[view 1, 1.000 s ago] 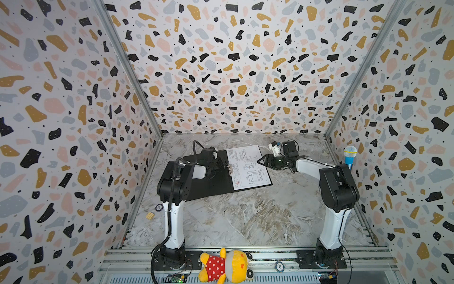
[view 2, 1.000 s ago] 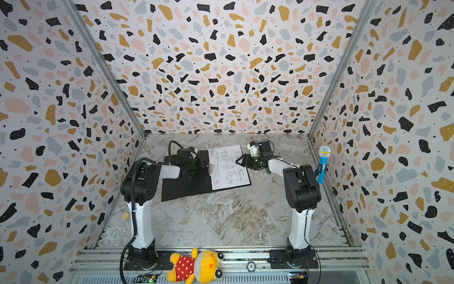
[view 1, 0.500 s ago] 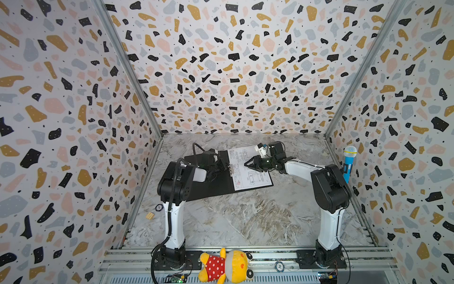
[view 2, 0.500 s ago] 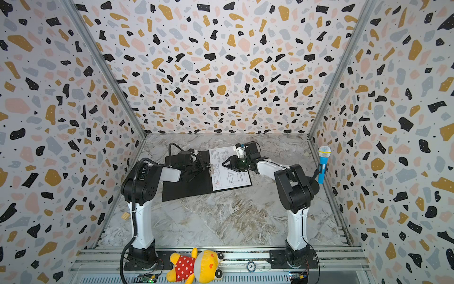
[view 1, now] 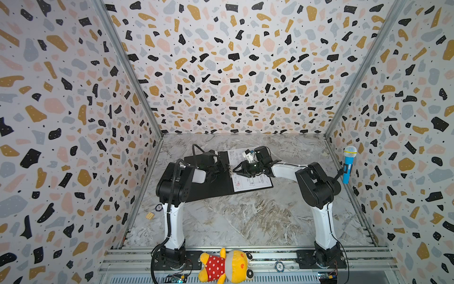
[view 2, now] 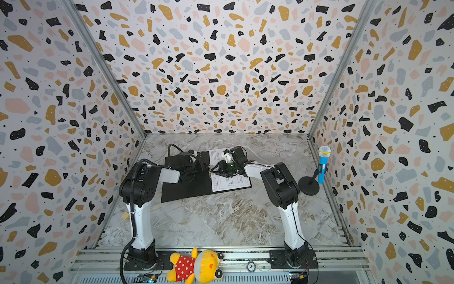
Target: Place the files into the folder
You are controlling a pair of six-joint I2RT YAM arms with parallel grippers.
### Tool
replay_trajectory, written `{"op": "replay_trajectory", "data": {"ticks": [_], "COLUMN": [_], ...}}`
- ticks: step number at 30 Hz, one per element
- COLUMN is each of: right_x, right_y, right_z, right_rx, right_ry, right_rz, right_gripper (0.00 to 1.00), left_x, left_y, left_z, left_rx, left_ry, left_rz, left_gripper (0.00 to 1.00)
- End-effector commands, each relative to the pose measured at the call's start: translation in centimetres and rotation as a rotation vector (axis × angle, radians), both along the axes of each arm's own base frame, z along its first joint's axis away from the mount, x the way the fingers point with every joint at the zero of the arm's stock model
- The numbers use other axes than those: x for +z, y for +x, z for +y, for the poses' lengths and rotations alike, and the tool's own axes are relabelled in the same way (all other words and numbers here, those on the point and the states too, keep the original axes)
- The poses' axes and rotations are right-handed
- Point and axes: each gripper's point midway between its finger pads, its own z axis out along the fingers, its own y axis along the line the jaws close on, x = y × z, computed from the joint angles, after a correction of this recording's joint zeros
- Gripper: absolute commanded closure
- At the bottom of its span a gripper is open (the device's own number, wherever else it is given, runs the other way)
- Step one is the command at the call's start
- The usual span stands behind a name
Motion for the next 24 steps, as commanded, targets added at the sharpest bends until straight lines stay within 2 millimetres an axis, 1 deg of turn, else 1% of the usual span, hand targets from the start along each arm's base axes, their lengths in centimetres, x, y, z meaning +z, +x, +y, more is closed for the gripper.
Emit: {"op": "replay_trajectory", "data": {"ticks": [1, 3, 7, 15, 24], "right_x": [2.9, 3.0, 2.4, 1.9, 1.6], "right_y": [1.5, 1.8, 2.1, 2.3, 2.5], "right_z": [0.7, 0.9, 1.1, 1.5, 2.5], "right_rx": [-0.02, -0.021, -0.026, -0.035, -0.026], "right_ry": [0.049, 0.053, 0.054, 0.069, 0.096], "right_rz": [-0.055, -0.048, -0.027, 0.002, 0.033], "right_gripper": [0.57, 0.57, 0.57, 0.59, 0.59], "left_x": [-1.0, -0.9, -0.9, -1.2, -1.3], "left_y": [-1.3, -1.2, -1.3, -1.3, -1.3], "left_z": [-0.1, -0.1, -0.1, -0.1, -0.1], "left_rx": [-0.022, -0.023, -0.024, -0.026, -0.029], "left_ry": [0.019, 0.018, 0.018, 0.019, 0.029], "left_rz": [0.036, 0.035, 0.033, 0.036, 0.034], "left_gripper": [0.88, 0.88, 0.88, 0.89, 0.9]}}
